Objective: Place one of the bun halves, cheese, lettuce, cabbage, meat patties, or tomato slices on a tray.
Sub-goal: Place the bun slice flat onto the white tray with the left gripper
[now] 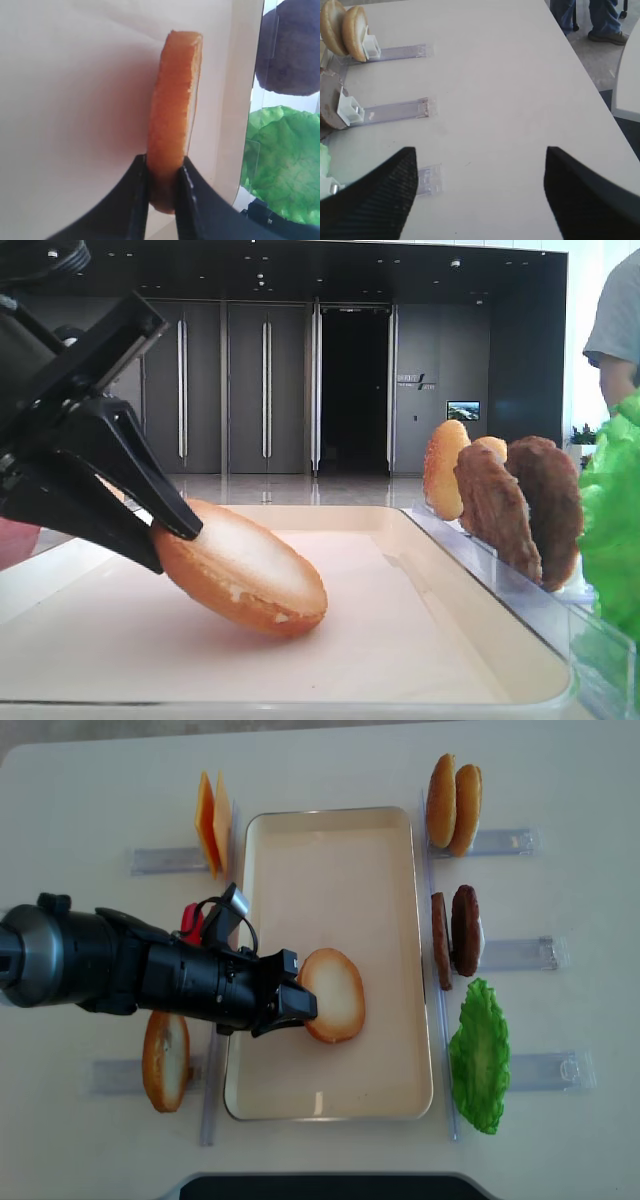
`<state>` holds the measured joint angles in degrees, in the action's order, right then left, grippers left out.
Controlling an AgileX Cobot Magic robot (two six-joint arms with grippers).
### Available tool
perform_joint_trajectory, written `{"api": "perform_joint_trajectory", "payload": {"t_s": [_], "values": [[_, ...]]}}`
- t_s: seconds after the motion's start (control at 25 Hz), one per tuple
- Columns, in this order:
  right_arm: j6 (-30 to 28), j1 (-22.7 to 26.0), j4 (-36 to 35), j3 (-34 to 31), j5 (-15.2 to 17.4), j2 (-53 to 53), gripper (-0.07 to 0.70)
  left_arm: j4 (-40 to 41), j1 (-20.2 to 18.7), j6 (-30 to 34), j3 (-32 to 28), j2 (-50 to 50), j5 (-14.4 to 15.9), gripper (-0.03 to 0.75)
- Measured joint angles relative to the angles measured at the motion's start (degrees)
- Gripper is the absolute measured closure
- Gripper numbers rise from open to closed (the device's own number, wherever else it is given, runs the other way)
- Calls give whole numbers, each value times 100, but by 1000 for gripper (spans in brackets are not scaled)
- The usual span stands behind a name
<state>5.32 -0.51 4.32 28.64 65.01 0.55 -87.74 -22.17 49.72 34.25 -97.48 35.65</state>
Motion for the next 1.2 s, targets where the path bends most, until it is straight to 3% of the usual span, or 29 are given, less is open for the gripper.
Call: {"api": "perform_joint_trajectory", "payload": {"t_s": [0.2, 0.44, 0.6, 1.2], "values": [[0, 0, 0, 0, 0, 0, 101, 51, 0, -81, 0, 0, -7, 577], [0, 0, 0, 0, 0, 0, 101, 97, 0, -96, 0, 0, -17, 337], [0, 0, 0, 0, 0, 0, 101, 103, 0, -124, 0, 0, 23, 258], [0, 0, 0, 0, 0, 0, 101, 661, 0, -402, 0, 0, 222, 242]]}}
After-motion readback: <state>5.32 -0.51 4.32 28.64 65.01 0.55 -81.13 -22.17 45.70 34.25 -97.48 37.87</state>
